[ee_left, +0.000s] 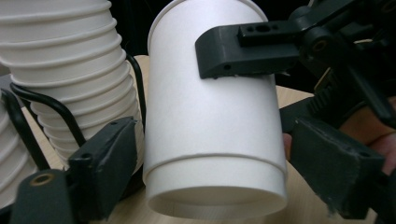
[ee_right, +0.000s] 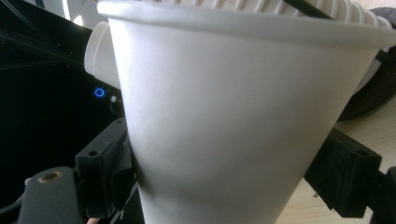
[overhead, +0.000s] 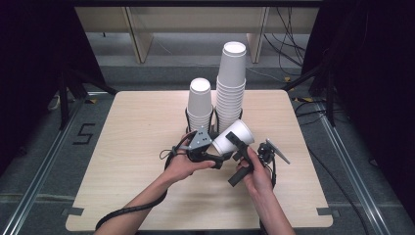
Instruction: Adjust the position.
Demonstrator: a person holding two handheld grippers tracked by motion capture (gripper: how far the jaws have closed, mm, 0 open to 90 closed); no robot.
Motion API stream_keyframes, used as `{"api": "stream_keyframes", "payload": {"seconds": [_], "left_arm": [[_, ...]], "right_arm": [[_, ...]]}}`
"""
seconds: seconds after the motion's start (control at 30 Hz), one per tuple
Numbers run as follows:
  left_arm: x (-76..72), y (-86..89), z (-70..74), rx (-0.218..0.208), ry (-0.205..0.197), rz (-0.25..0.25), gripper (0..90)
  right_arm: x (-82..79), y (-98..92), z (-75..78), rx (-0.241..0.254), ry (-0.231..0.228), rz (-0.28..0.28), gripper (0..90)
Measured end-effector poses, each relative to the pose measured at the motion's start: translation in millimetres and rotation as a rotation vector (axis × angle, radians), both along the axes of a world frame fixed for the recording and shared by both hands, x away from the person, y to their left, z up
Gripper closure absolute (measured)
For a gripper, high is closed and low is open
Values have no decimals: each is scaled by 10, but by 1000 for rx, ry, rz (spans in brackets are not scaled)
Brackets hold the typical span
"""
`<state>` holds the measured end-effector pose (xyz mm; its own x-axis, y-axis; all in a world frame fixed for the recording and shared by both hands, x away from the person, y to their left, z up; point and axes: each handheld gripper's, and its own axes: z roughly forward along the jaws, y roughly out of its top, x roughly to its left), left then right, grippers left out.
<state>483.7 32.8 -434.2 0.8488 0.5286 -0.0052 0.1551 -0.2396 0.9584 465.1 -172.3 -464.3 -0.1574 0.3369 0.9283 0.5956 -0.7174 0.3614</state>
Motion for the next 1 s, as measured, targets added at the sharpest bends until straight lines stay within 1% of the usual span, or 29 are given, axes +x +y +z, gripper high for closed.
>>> {"api": "stream_keyframes", "payload": {"seconds": [0.03,0.07,0.1,0.17,0.27,0.3,0.37,0.4,0.47,0.5,0.53,0.57,0.6,0.67,0.73,0.77,0.8,0.83,0.87,0.9,0.93,0.97,1.0], "left_arm": [[2,-1,4,7,-7,-7,118],[0,-3,3,9,1,-8,76],[-2,-3,2,12,1,-10,50],[-12,3,-4,17,0,-15,29],[-28,22,-13,18,-1,-15,21],[-32,32,-14,18,-2,-14,18],[-40,58,-17,20,-3,-12,18],[-43,80,-16,24,-2,-13,18],[-48,112,-14,25,-8,-11,18],[-57,130,-14,15,-6,-11,18],[-65,152,-9,23,-6,-8,19],[-70,164,-11,20,-7,-7,19],[-77,186,-11,28,-6,-4,20],[-81,227,-17,29,-10,-1,22],[-89,270,-24,27,-4,10,23],[-90,284,-25,27,-5,13,24],[-92,298,-28,21,-6,13,23],[-97,317,-25,26,-9,16,24],[-98,328,-27,20,-11,14,24],[-105,345,-23,27,-9,16,24],[-108,358,-23,27,-10,18,24],[-112,368,-25,21,-9,20,25],[-117,381,-25,21,-8,24,25]], "right_arm": [[1,-1,2,-2,-2,-3,185],[-1,-2,13,-4,2,-2,186],[2,-3,12,-12,-7,-4,187],[-2,-6,17,-28,-21,-6,188],[-2,-7,16,-37,-22,-10,188],[-6,-6,24,-20,-9,-6,188],[0,-18,16,-53,-27,-11,189],[-6,-15,29,-35,-11,-7,189],[-6,-18,36,-38,-17,-12,189],[-7,-20,41,-37,-13,-11,189],[-5,-22,42,-44,-18,-12,189],[-8,-26,48,-58,-15,-9,189],[-6,-27,46,-66,-23,-12,189],[-8,-29,45,-79,-34,-16,189],[-12,-26,52,-89,-42,-16,189],[-10,-33,45,-128,-64,-21,189],[-12,-33,47,-141,-68,-23,189],[-14,-33,49,-151,-73,-23,189],[-14,-33,49,-151,-73,-23,189],[-18,-29,58,-156,-66,-22,189],[-21,-23,62,-162,-76,-27,189],[-25,-26,68,-172,-74,-22,189],[-19,-30,64,-197,-95,-27,189]]}}
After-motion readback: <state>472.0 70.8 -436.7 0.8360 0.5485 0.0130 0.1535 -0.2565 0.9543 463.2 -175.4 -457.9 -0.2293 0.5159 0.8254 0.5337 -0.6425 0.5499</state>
